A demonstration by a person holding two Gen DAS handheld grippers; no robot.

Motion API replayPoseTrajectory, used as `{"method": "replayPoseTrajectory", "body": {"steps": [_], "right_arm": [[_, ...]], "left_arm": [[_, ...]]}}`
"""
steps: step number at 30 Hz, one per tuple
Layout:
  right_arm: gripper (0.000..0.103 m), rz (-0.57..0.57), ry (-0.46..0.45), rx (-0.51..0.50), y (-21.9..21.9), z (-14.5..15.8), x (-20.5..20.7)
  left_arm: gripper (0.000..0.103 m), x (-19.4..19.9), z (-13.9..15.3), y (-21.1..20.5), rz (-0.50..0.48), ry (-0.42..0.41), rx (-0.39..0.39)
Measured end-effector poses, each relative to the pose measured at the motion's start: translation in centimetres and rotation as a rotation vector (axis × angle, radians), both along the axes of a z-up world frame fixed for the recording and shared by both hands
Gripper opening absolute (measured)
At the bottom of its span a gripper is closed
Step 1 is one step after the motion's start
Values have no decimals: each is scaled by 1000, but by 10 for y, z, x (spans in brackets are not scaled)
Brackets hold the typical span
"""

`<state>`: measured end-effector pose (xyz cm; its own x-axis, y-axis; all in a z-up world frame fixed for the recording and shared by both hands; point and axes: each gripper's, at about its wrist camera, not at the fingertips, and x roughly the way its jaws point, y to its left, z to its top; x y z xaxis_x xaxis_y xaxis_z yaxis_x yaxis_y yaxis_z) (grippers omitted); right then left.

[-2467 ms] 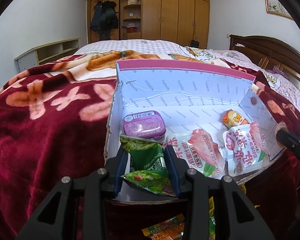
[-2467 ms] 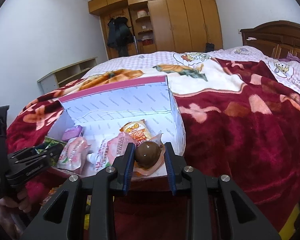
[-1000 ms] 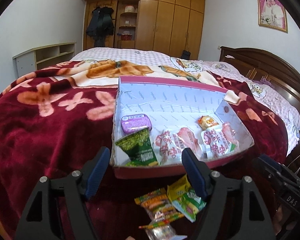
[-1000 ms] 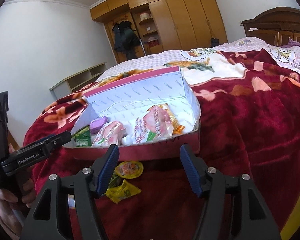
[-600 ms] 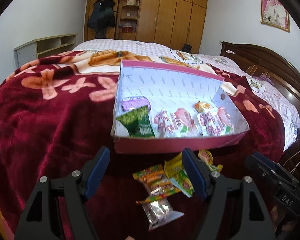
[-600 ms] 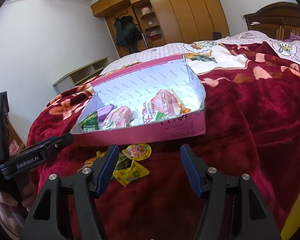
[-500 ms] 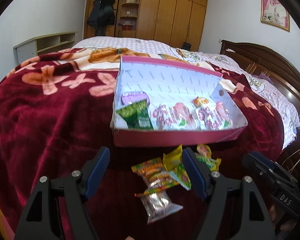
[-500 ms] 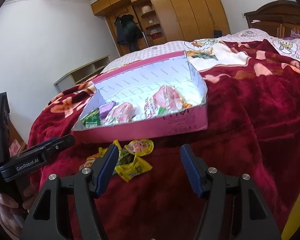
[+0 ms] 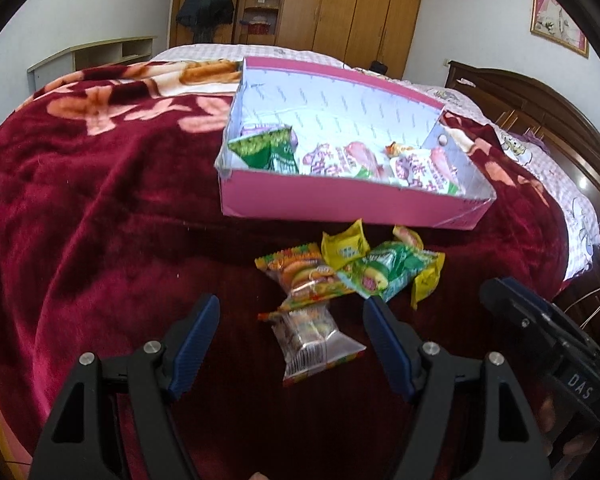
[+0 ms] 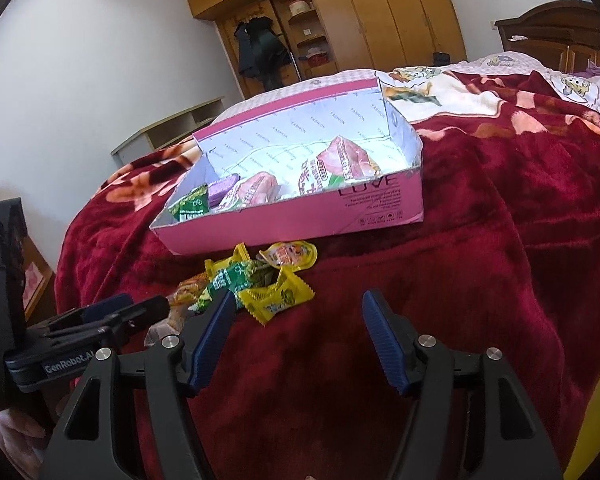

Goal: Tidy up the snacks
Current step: 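Move both tools back to the snack pile and grasp a wrapped cracker packet with the left tool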

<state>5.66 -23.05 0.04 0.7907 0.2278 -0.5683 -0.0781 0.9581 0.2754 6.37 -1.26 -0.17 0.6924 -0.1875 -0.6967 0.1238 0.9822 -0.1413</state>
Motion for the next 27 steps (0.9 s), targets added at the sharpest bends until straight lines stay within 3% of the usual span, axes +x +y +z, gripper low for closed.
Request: {"method": "replayPoseTrajectory", "body": {"steps": [27], "right_arm": [[68, -5, 53, 23, 0, -21, -2]], "left_arm": [[78, 0, -26, -8, 19, 17, 15]]}}
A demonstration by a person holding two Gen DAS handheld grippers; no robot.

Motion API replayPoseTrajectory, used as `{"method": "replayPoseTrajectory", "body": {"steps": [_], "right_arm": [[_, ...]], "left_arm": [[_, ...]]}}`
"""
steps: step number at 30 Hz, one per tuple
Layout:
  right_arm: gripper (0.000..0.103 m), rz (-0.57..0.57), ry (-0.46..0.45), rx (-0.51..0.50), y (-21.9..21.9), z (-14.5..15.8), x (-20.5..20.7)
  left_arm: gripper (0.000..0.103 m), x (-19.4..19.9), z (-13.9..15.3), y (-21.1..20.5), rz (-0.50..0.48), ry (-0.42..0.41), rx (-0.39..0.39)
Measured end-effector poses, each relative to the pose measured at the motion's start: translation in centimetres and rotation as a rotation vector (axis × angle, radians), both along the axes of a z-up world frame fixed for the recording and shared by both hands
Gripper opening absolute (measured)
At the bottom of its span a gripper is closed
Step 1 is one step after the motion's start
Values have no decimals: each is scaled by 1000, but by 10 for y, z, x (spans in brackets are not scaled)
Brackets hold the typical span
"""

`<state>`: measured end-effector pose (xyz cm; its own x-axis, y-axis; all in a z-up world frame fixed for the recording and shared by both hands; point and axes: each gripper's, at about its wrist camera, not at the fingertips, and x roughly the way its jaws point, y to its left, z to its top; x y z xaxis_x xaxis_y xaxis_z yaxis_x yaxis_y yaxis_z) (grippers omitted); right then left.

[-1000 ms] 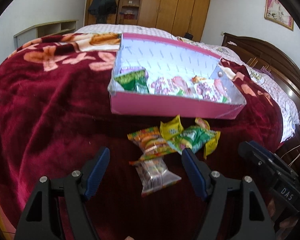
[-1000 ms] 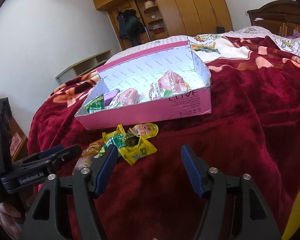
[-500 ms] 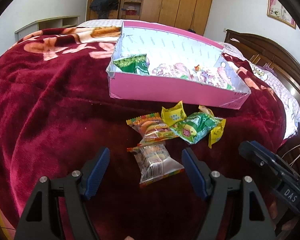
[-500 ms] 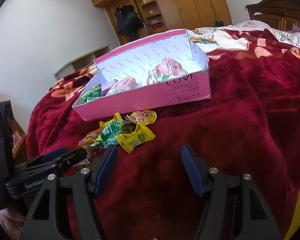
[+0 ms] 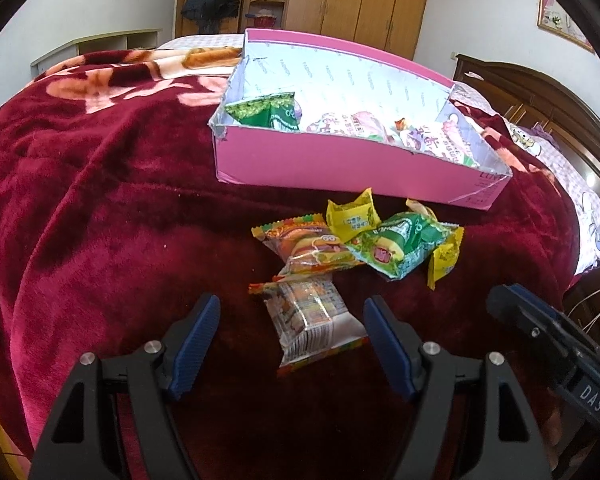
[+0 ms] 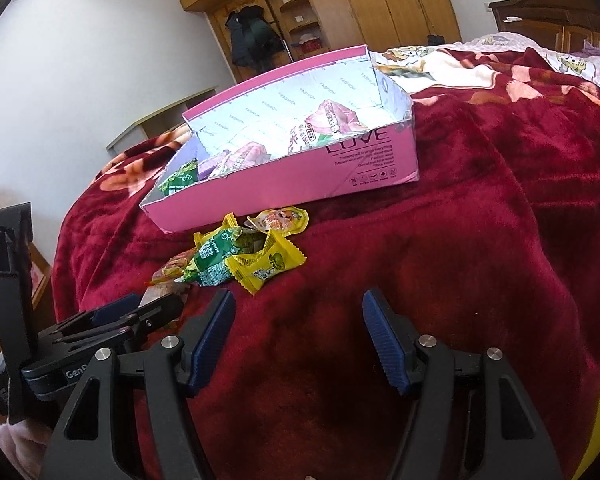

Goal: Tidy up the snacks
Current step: 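Move both tools back to the snack pile and grasp a wrapped cracker packet with the left tool, then lift the cracker packet with the left tool while the right tool grasps a yellow candy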

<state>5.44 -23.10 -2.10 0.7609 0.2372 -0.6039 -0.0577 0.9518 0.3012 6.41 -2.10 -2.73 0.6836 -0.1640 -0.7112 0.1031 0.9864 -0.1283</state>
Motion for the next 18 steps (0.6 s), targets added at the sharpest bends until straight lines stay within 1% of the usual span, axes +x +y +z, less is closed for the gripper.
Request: {"method": "replayPoseTrajectory", "body": {"steps": [5, 6, 7, 8, 9, 12, 14, 18], "right_arm": [[68, 5, 2, -6, 3, -1, 0], [68, 6, 2, -7, 3, -1, 0], [68, 8, 3, -9, 4, -1, 0], [68, 8, 3, -11, 4, -1, 0], [68, 8, 3, -11, 4, -1, 0], [68, 9, 4, -13, 5, -1, 0], [68, 11, 4, -12, 5, -1, 0], [68, 14, 4, -21, 7, -2, 1]], "left_arm": [[77, 1, -3, -3, 3, -16, 14], [75, 1, -3, -2, 0, -22, 16], [68, 0, -3, -2, -4, -26, 17], [57, 0, -2, -1, -8, -30, 19], [52, -1, -1, -1, -10, -33, 23], [49, -2, -1, 2, -21, -39, 27], [43, -3, 0, 5, -29, -45, 20], [42, -4, 4, 13, -21, -51, 5]]}}
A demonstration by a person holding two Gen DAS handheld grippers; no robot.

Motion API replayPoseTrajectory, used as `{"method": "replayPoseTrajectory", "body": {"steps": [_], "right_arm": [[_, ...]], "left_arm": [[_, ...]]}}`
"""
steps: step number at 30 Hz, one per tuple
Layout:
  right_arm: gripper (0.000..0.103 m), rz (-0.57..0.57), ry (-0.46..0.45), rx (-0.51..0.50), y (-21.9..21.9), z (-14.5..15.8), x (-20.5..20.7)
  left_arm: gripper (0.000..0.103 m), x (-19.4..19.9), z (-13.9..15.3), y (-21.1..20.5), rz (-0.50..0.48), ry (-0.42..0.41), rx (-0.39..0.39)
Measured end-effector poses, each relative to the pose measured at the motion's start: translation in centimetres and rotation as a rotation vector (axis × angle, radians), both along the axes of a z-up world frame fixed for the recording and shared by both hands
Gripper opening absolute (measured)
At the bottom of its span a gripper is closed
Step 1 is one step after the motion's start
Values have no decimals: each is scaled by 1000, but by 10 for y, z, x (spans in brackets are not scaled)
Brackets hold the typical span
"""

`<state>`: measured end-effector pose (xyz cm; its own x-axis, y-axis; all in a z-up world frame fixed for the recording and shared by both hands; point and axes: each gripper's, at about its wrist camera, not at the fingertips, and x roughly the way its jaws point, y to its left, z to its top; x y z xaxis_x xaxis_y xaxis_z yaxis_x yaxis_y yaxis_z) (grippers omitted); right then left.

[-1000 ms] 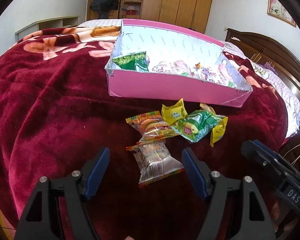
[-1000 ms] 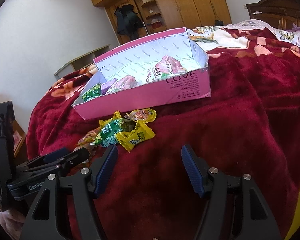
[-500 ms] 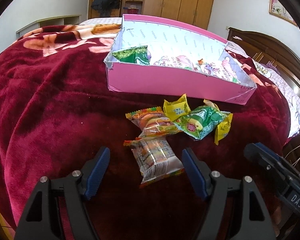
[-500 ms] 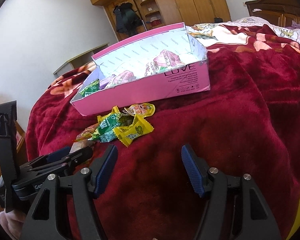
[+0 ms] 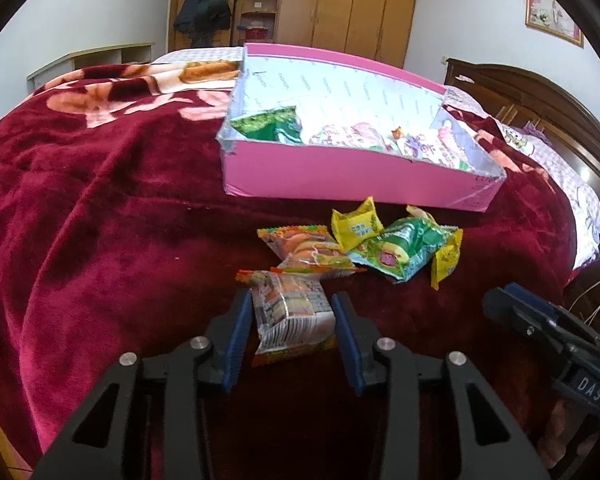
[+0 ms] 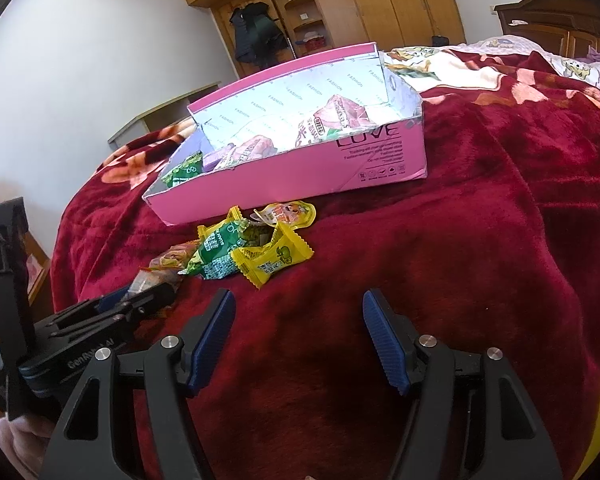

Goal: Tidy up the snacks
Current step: 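Lift the cracker packet with the left tool while the right tool grasps a yellow candy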

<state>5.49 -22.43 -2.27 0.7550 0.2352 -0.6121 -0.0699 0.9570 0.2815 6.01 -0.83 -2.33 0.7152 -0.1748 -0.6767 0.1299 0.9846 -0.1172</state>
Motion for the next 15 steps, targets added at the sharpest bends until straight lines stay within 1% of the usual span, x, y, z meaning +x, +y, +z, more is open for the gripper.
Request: {"method": "replayPoseTrajectory", "body": {"steps": [3, 6, 8, 13, 15], "right_arm": [[68, 4, 3, -13, 3, -1, 1], [68, 19, 3, -33, 7, 1, 6], [68, 34, 2, -61, 11, 3, 11], [68, 79, 4, -154, 21, 4, 28], [68, 70, -1, -178, 24, 2, 33]], "left_arm": [[42, 1, 1, 9, 32, -1, -10], [41, 0, 3, 17, 65, -19, 0], [41, 1, 1, 20, 77, -21, 11], [42, 4, -6, 26, 84, -4, -5], [43, 5, -7, 26, 82, -8, 0]]}}
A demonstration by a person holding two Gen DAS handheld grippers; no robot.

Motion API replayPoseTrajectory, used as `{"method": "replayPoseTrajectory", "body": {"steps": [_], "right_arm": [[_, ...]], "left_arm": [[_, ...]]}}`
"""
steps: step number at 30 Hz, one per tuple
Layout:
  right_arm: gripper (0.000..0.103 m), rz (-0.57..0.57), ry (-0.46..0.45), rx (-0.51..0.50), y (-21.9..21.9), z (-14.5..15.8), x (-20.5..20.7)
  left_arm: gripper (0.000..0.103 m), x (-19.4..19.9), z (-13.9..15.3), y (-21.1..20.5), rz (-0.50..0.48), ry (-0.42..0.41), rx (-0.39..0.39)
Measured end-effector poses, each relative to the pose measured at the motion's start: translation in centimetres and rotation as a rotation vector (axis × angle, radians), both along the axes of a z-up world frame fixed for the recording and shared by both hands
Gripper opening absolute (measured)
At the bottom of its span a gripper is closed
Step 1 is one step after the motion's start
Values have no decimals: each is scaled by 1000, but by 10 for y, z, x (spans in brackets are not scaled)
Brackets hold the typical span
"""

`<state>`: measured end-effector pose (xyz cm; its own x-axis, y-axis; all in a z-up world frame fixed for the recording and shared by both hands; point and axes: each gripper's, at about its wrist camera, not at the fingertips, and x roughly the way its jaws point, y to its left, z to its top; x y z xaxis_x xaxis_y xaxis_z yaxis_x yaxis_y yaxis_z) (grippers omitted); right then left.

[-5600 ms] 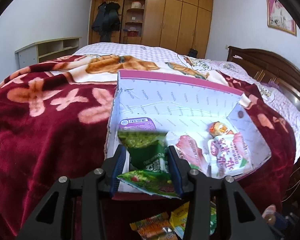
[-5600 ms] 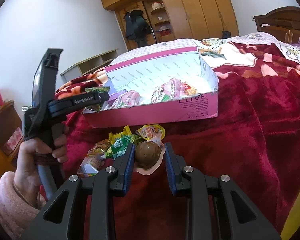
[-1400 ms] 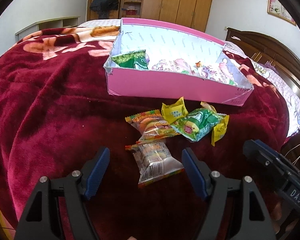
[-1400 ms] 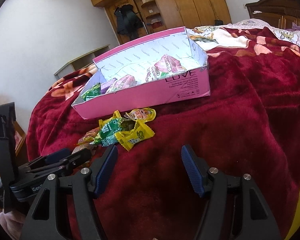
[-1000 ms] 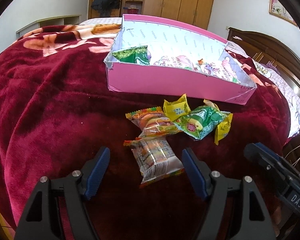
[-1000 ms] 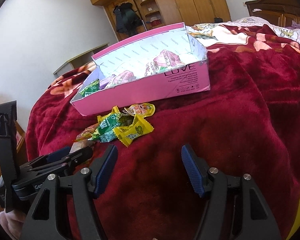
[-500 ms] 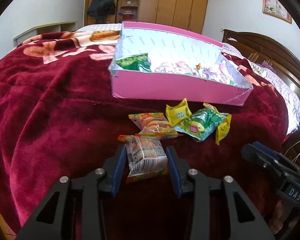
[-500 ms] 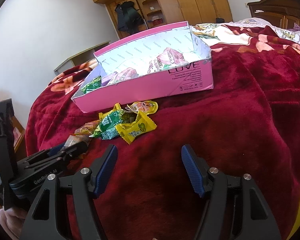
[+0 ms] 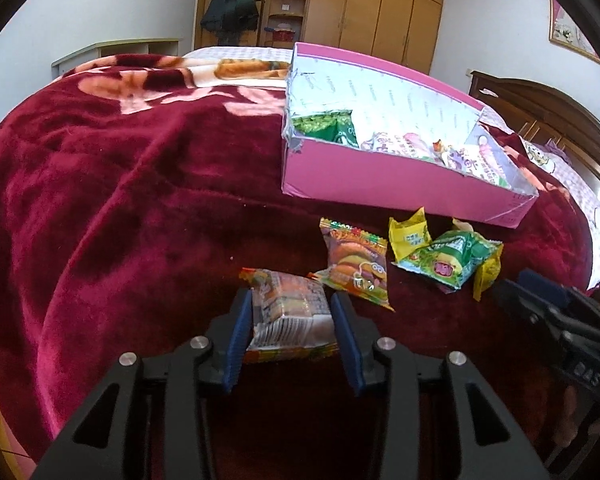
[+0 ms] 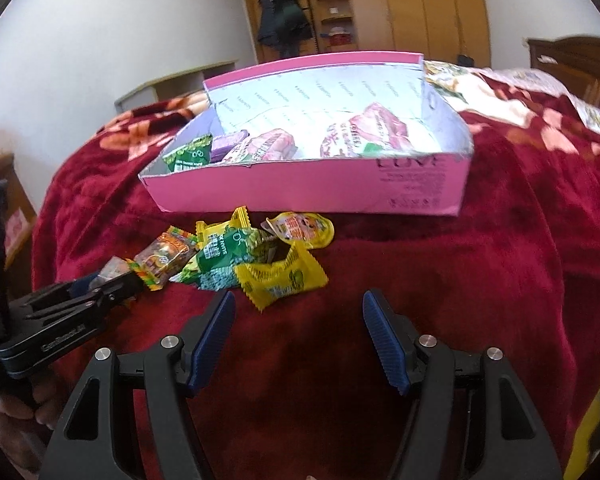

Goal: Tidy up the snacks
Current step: 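Lift the cracker packet with the left tool while the right tool grasps a yellow candy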

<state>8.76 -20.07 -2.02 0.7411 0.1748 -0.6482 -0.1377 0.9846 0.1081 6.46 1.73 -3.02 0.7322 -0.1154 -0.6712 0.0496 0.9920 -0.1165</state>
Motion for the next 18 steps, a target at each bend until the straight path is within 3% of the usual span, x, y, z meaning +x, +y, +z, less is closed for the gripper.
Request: {"method": "replayPoseTrajectory", "body": {"steps": [12, 18], "right_arm": [[68, 15, 27, 36, 1, -16, 18], [54, -12, 3, 28, 1, -15, 11]], "left_arm": [[47, 6, -7, -3, -21, 8, 25], [47, 6, -7, -4, -28, 4, 27]]}}
